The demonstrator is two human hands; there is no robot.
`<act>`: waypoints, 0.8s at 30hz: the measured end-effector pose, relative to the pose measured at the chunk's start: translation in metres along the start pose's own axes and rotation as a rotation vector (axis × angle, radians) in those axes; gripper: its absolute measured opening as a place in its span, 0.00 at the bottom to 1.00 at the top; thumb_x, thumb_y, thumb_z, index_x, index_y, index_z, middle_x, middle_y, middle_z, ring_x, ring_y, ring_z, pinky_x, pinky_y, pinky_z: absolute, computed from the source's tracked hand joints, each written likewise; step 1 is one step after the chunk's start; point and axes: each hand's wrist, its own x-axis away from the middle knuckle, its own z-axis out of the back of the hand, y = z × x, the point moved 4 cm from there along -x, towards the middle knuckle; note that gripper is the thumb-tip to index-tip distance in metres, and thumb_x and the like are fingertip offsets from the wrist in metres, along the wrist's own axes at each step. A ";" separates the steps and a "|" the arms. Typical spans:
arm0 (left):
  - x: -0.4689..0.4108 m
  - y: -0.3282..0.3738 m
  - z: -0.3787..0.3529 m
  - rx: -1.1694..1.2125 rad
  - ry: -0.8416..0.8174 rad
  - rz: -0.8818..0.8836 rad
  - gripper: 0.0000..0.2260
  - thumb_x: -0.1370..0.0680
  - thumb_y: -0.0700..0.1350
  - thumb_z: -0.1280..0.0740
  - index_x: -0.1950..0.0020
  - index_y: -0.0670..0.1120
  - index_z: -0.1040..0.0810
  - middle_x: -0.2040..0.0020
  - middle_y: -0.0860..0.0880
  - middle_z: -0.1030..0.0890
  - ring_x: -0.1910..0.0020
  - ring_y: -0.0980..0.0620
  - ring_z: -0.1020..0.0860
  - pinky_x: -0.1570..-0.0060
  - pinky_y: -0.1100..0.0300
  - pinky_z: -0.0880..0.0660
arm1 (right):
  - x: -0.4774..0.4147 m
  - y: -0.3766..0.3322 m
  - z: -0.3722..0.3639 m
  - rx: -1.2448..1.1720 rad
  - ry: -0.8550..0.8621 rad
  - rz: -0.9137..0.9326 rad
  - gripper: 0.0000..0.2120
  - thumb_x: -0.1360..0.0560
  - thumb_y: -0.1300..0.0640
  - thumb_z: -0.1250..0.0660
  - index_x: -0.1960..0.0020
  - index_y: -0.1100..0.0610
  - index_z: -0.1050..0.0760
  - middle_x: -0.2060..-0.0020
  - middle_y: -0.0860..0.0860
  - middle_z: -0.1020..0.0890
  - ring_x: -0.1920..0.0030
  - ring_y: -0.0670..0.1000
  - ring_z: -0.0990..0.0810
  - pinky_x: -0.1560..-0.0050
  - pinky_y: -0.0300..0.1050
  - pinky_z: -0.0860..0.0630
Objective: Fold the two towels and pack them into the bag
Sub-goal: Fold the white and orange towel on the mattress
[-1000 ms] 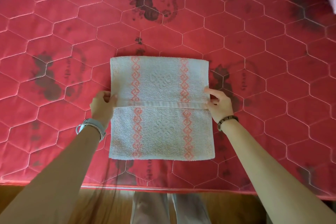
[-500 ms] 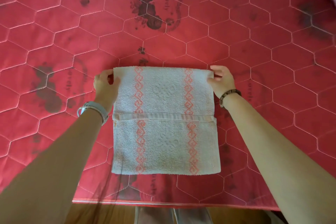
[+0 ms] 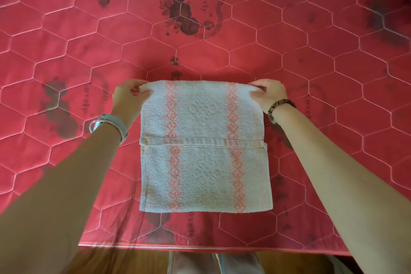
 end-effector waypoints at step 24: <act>0.220 -0.078 0.038 0.144 -0.114 0.142 0.19 0.25 0.31 0.30 0.56 0.57 0.16 0.49 0.52 0.16 0.58 0.57 0.20 0.56 0.67 0.22 | 0.229 0.074 0.000 -0.452 -0.005 -0.123 0.14 0.27 0.68 0.31 0.52 0.51 0.16 0.51 0.41 0.17 0.46 0.42 0.22 0.40 0.40 0.28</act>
